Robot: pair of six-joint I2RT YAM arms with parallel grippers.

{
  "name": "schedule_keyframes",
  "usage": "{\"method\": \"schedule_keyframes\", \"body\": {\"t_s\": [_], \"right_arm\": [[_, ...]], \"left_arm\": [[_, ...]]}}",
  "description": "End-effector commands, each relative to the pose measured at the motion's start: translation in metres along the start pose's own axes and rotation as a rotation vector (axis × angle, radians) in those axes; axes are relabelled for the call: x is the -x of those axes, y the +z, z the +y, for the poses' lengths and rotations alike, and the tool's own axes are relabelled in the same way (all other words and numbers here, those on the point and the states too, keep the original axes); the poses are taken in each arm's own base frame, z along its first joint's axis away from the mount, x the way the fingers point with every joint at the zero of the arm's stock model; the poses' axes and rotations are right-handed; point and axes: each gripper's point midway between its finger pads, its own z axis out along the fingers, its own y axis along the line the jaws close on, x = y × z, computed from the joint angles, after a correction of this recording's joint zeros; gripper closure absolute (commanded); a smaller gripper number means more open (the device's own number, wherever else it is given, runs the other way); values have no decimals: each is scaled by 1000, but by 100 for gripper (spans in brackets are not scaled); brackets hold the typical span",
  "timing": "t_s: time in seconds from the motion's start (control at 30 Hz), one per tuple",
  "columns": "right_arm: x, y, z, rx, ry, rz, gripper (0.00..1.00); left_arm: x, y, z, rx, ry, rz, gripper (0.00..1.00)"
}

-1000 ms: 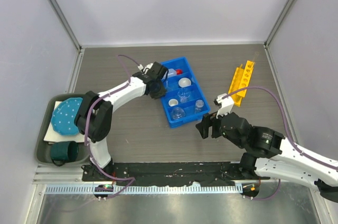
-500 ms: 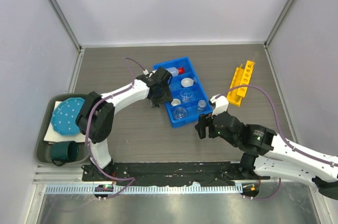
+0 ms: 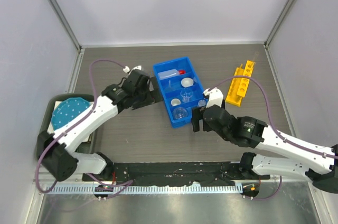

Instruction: Organize the chemistry lab equipment

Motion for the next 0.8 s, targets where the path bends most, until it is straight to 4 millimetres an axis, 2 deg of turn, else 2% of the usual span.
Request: {"method": "schedule_keyframes", "body": {"t_s": [0.0, 0.07, 0.13, 0.17, 0.23, 0.27, 0.57, 0.7, 0.77], "right_arm": [[35, -9, -10, -104, 41, -81, 12], [44, -13, -16, -143, 57, -102, 12], [48, -16, -31, -228, 57, -125, 12], [51, -18, -35, -254, 72, -138, 10], [52, -21, -49, -326, 69, -158, 9], [54, -23, -54, -353, 74, -170, 9], [57, -47, -84, -448, 162, -237, 6], [59, -52, -84, -427, 128, -228, 5], [67, -54, -80, -417, 110, -234, 5]], "left_arm": [[0, -30, 8, -58, 39, -61, 0], [3, -49, 16, -75, 34, -115, 0], [3, -60, 22, -90, 38, -148, 0], [6, -74, 24, -113, 30, -182, 0], [6, -83, 35, -93, 38, -210, 0], [9, -95, 38, -109, 35, -245, 0], [16, -134, 64, -120, 72, -391, 0], [21, -146, 70, -143, 78, -456, 0], [23, -151, 73, -142, 84, -481, 0]]}}
